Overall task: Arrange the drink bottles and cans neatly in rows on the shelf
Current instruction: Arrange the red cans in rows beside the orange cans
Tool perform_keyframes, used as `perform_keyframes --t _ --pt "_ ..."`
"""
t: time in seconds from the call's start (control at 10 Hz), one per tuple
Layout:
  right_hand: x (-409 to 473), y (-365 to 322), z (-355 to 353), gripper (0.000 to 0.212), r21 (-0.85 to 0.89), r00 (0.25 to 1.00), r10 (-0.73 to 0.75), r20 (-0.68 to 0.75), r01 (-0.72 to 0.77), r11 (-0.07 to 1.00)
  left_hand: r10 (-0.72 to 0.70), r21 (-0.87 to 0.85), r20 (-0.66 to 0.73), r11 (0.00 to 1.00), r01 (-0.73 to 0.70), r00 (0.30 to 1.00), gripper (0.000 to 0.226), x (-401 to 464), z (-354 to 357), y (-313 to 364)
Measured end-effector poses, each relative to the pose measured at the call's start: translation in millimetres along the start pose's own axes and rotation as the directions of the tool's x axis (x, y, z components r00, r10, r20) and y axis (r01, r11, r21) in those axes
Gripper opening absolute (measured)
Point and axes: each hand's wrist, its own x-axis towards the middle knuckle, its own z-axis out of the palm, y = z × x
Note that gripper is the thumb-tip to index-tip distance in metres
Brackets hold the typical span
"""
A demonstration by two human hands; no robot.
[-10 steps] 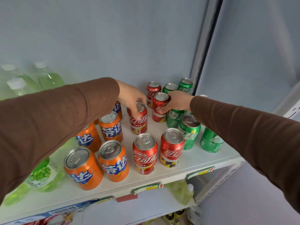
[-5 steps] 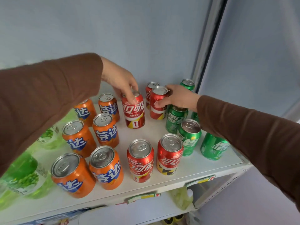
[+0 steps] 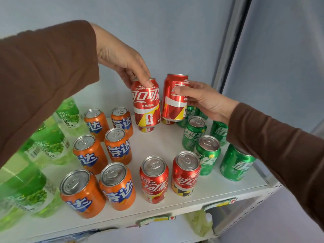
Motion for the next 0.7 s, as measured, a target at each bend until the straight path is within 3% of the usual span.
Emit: perform_keyframes --t 0.1,0.2,0.3,0.5,0.6,0.7 --pt "-5 -3 3 0.045 -0.011 1.000 0.005 0.021 -0.005 1.000 -0.018 0.044 0.066 0.999 0.015 0.998 0.121 -6 0 1" --pt "-6 -3 3 0.042 -0.016 0.999 -0.002 0.037 0.002 1.000 -0.007 0.089 0.196 0.996 -0.010 0.981 0.093 -13 -4 4" --pt "-8 -1 4 0.054 -0.033 0.997 0.008 0.072 -0.005 0.999 -0.019 0.091 0.194 0.996 0.001 0.981 0.088 -18 1 2" --pt "-2 16 7 0.061 -0.171 0.984 0.071 0.161 -0.043 0.984 -0.048 0.139 0.181 0.990 0.023 0.982 0.048 -13 27 2" --pt "-3 22 7 0.052 -0.256 0.975 0.108 0.192 -0.057 0.965 -0.067 0.187 0.178 0.982 0.033 0.982 0.046 -9 43 0" --pt "-3 27 10 0.058 -0.339 0.967 0.136 0.216 -0.057 0.939 -0.075 0.242 0.177 0.970 0.031 0.981 0.045 -3 58 -4"
